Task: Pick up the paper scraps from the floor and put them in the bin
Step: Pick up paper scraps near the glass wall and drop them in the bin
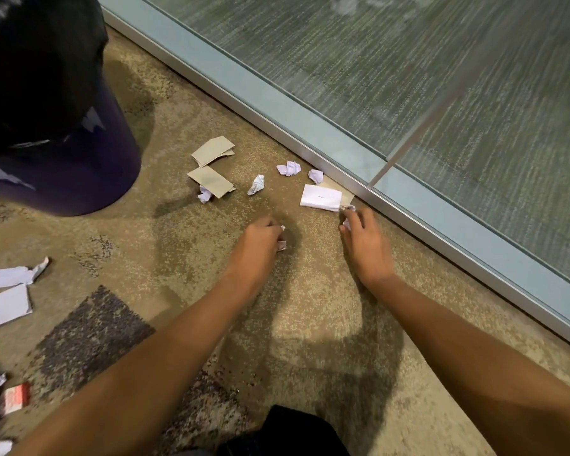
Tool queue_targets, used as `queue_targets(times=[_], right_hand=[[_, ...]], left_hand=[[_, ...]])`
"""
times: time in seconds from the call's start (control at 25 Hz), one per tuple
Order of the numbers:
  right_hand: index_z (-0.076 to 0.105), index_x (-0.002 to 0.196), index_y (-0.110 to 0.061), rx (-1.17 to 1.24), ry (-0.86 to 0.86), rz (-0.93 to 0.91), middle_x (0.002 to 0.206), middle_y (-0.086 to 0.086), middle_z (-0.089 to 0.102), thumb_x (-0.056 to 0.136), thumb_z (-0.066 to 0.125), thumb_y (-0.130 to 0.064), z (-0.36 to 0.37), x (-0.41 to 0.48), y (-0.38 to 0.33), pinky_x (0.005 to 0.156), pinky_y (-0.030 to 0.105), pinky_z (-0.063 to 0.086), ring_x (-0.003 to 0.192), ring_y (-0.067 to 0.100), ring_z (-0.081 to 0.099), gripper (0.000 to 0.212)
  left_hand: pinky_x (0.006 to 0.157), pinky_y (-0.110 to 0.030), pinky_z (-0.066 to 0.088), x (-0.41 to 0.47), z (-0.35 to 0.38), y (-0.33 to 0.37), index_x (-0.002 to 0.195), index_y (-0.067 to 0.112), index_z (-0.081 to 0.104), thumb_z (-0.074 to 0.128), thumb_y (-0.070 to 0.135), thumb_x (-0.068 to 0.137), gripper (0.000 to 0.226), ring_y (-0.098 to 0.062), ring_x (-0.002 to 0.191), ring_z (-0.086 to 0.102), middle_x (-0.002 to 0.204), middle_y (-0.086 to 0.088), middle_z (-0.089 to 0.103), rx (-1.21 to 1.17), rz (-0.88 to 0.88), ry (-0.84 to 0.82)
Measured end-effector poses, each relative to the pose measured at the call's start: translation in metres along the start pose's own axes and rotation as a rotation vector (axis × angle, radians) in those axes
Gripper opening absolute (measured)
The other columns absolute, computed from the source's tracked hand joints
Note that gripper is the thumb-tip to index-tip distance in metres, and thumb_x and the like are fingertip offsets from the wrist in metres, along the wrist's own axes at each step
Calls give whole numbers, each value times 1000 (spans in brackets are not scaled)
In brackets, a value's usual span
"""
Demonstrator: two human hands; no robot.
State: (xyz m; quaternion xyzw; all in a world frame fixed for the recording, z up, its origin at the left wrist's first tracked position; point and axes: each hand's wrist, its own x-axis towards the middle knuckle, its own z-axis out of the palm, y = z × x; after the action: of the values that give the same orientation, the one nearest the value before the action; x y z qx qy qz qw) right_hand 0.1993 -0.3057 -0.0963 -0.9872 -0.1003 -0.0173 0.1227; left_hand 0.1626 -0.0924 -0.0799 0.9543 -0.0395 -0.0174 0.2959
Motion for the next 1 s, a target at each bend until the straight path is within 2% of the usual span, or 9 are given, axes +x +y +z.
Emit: queue_targets(times=[0.16, 0.24, 0.32, 0.4, 0.48, 0.6, 0.68, 0.76, 1.0], right_hand=[[54, 114, 0, 71, 39, 90, 109, 16, 57, 98, 46, -16, -9, -14, 0, 60, 23, 37, 74, 19, 52, 25], [59, 99, 2, 199, 113, 162, 86, 12, 61, 97, 46, -15, -17, -24, -9, 55, 16, 32, 64, 14, 52, 21], [62, 81, -2, 361, 160, 292, 64, 2, 56, 100, 43, -18, -33, -29, -30, 44, 10, 29, 48, 5, 44, 31], [56, 61, -8, 538, 207, 483, 47, -4, 44, 101, 41, -23, -50, -30, -59, 34, 12, 24, 36, 5, 33, 45], [49, 53, -13, 879, 224, 742, 44, -5, 41, 99, 43, -26, -65, -27, -93, 35, 17, 25, 36, 9, 34, 48], [48, 63, -14, 1526, 120, 976, 55, 2, 54, 95, 44, -21, -98, -12, -150, 35, 15, 23, 36, 10, 37, 33], [43, 63, -15, 1699, -74, 972, 59, 4, 53, 95, 45, -24, -124, -1, -190, 33, 12, 19, 30, 8, 33, 33], [42, 63, -15, 1758, -212, 857, 52, 3, 48, 95, 47, -27, -148, 11, -235, 33, 11, 16, 28, 7, 30, 36], [47, 56, -15, 1524, -221, 415, 46, 0, 43, 95, 49, -40, -222, 56, -368, 31, 14, 21, 29, 8, 33, 46]], left_hand=[[76, -29, 52, -23, -17, 7, 91, 2, 72, 67, 10, 85, 11, -17, 84, 62, 99, -6, 65, -109, -79, 81], [72, -13, 44, -33, -32, 11, 90, 4, 72, 69, 10, 83, 10, -10, 79, 58, 97, -4, 66, -144, -107, 142], [68, -3, 39, -42, -54, 17, 89, 7, 73, 72, 11, 81, 9, -4, 72, 54, 94, -2, 67, -187, -142, 208], [68, 3, 37, -52, -81, 24, 89, 10, 74, 73, 13, 79, 10, 1, 68, 52, 93, 2, 67, -222, -180, 289], [69, 5, 37, -60, -109, 32, 90, 12, 74, 73, 16, 80, 11, 8, 69, 53, 94, 7, 65, -293, -214, 364], [70, 4, 37, -70, -162, 41, 88, 18, 74, 72, 18, 82, 6, 14, 76, 56, 91, 19, 62, -385, -236, 542], [71, 4, 37, -76, -202, 43, 86, 18, 74, 71, 15, 82, 6, 18, 82, 56, 93, 14, 65, -417, -219, 692], [73, 4, 37, -80, -246, 40, 88, 17, 74, 70, 15, 83, 7, 17, 84, 57, 97, 9, 66, -406, -192, 808], [72, -7, 43, -83, -364, 3, 90, 20, 73, 67, 30, 82, 14, 4, 68, 60, 95, 10, 70, -277, -257, 1044]])
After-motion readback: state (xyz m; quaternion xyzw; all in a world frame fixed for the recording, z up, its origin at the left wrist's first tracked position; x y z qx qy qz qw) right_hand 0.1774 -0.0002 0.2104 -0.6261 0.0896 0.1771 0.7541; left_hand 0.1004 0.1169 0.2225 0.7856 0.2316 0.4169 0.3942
